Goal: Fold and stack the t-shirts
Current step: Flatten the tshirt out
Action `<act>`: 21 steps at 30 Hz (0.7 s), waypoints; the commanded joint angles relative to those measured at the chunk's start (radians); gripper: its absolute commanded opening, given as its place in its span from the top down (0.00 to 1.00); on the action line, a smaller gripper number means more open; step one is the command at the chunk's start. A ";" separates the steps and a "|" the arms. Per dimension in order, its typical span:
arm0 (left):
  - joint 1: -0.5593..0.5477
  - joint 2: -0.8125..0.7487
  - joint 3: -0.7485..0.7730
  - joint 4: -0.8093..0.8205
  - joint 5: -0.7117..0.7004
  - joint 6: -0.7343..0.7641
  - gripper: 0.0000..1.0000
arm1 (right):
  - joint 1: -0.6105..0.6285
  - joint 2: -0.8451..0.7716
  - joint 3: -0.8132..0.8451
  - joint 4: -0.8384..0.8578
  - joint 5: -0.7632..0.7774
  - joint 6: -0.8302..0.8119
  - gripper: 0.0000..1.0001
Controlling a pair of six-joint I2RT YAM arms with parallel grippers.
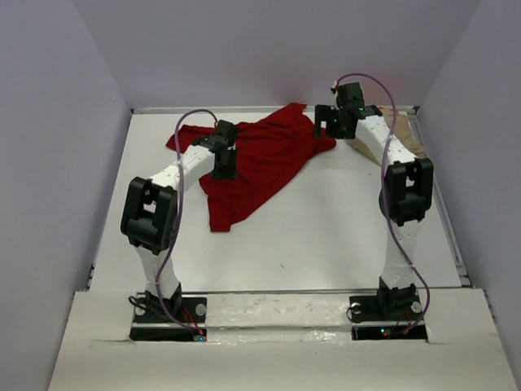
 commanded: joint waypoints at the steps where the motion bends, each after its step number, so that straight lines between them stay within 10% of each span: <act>1: 0.000 -0.056 0.005 0.000 -0.022 -0.005 0.58 | 0.062 -0.115 -0.159 0.094 0.018 0.004 0.08; 21: -0.021 0.007 0.073 -0.034 -0.018 0.004 0.52 | 0.071 -0.235 -0.474 0.265 -0.300 0.101 0.46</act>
